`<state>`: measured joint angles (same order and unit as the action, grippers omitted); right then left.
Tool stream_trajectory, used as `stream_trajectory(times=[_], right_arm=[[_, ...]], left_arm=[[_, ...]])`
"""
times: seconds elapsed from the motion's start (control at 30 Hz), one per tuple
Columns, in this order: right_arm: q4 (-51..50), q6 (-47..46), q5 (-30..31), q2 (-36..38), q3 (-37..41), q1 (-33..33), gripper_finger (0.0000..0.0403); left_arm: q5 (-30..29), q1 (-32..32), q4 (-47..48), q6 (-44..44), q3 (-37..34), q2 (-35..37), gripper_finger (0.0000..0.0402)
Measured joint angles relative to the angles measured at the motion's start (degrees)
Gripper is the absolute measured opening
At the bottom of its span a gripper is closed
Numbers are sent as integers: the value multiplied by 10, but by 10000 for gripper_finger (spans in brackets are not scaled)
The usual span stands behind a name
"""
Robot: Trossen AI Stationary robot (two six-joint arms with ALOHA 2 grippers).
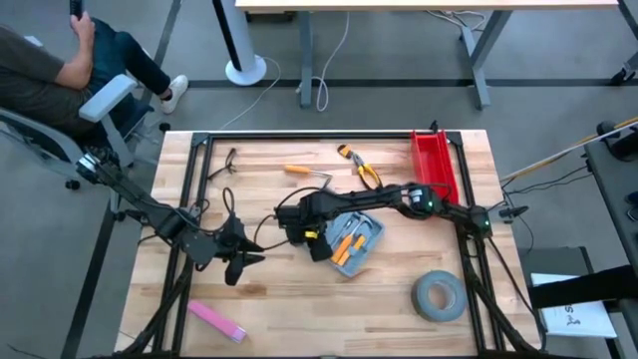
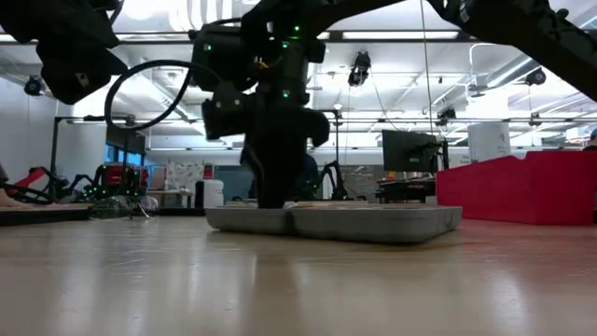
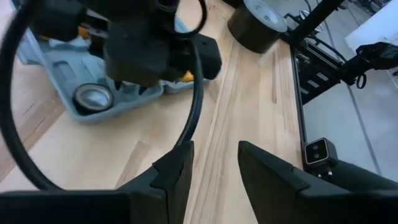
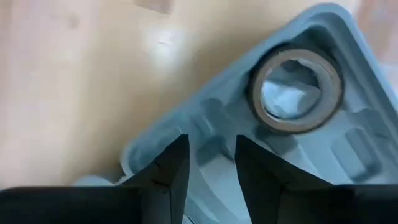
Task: Prefit tool cases
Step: Remove the yellow hammer from the pre-fit tool case
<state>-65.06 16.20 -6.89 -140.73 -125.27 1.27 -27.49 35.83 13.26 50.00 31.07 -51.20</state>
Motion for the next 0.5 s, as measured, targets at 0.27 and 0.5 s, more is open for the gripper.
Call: stream_trajectory(times=[0.27, 0.5], right_arm=[[0, 30, -48, 0, 0, 41, 116], [-9, 39, -77, 2, 0, 63, 104]], left_arm=[[0, 0, 1, 2, 0, 6, 137], [0, 0, 0, 3, 0, 8, 137]])
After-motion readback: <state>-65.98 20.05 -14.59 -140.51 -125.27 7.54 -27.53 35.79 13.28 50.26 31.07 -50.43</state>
